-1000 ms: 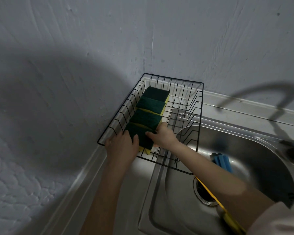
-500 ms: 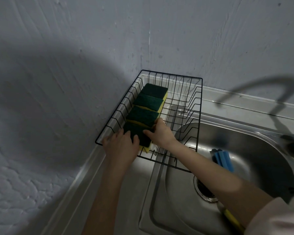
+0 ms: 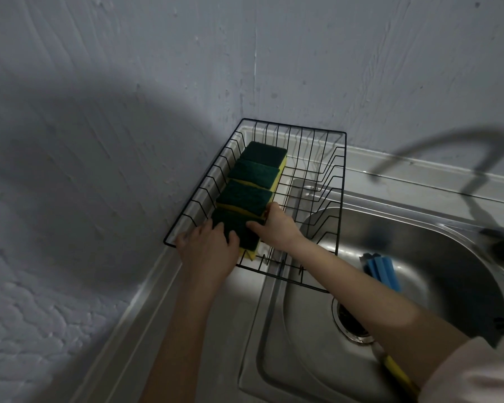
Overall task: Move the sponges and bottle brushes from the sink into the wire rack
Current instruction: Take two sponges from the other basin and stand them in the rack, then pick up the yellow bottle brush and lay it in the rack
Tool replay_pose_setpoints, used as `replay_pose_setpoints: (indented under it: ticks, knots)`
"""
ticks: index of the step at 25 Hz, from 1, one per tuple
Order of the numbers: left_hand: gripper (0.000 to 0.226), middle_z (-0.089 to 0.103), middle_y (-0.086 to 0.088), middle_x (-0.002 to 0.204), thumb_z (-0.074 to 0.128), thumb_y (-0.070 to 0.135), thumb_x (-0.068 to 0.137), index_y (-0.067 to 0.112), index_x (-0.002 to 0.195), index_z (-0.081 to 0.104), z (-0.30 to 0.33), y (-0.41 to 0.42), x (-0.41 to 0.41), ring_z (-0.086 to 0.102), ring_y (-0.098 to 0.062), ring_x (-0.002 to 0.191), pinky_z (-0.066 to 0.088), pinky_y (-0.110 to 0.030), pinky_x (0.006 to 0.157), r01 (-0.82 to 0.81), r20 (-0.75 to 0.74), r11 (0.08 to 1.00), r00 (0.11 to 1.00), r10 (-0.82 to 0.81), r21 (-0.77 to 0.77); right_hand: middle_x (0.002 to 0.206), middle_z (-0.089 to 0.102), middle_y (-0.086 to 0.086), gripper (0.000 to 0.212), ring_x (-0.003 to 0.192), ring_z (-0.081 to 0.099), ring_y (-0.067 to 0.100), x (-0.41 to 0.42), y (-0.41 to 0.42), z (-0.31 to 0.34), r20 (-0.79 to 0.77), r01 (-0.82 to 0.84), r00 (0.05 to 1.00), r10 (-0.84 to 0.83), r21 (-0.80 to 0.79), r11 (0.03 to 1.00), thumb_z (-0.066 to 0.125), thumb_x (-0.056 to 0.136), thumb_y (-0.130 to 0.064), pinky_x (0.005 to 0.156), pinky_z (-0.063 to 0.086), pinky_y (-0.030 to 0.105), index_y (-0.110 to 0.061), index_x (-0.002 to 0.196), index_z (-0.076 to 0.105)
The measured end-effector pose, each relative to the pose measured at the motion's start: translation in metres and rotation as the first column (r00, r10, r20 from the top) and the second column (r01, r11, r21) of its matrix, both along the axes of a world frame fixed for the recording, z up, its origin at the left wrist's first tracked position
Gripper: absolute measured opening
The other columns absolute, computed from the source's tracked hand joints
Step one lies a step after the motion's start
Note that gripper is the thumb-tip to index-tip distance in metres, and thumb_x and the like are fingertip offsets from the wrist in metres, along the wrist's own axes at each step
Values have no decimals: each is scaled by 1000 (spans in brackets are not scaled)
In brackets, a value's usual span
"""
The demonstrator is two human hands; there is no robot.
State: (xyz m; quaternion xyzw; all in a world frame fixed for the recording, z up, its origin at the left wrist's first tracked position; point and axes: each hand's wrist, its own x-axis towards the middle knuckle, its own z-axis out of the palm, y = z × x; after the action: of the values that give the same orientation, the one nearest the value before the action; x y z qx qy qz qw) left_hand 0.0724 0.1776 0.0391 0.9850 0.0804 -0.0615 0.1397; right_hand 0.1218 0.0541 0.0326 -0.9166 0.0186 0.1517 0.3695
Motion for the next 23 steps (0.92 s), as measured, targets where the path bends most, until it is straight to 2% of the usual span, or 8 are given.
replay_pose_setpoints:
  ticks: [4,8,10,12,17,20,23]
  knots:
    - [42,47,-10,138,30,32,92,12,124,48,4,3,1,44,-27,124,23,-44,107,11,-25,999,1000,-12,-42,131,51,17,52,119,50,30,-4,-5,12,-19,-83,996,82,-47,995,53,89,-29,80,38,25,-2,130,35]
    - [43,42,-13,141,34,27,93,6,130,39,23,-5,-7,43,-28,125,30,-46,108,56,46,978,998,-48,-201,131,53,17,48,118,51,29,-16,-18,34,56,-109,992,113,-70,992,50,90,-28,89,44,31,-4,130,40]
    - [37,49,-15,134,37,23,93,5,124,45,36,-13,-14,49,-29,118,37,-44,103,104,128,955,989,-71,-277,132,53,15,48,120,51,27,-24,-29,48,117,-86,989,92,-55,995,50,90,-28,93,44,33,-7,132,41]
    - [38,51,-15,134,40,23,92,7,127,45,48,-25,-23,50,-29,118,41,-42,101,146,197,939,976,-86,-311,132,54,14,45,121,50,27,-34,-45,59,181,-63,981,70,-46,997,49,89,-27,95,43,33,-9,130,44]
    - [35,57,-12,126,42,21,92,11,124,49,63,-66,-56,55,-25,110,44,-38,95,286,343,888,926,-159,-360,123,60,12,35,112,55,26,-67,-87,72,276,45,960,-45,7,999,50,89,-20,90,42,28,-8,122,52]
    - [32,60,-10,123,43,20,91,12,120,53,63,-94,-72,55,-23,111,43,-34,94,375,386,845,895,-222,-382,119,62,12,32,111,56,25,-86,-111,72,299,109,947,-116,38,993,52,87,-16,90,41,27,-8,118,55]
    - [29,62,-8,119,44,16,91,12,117,55,61,-126,-84,56,-21,109,40,-25,90,420,368,776,893,-260,-470,122,61,11,33,113,56,25,-106,-141,65,268,161,950,-158,13,987,53,86,-17,92,40,27,-10,118,55]
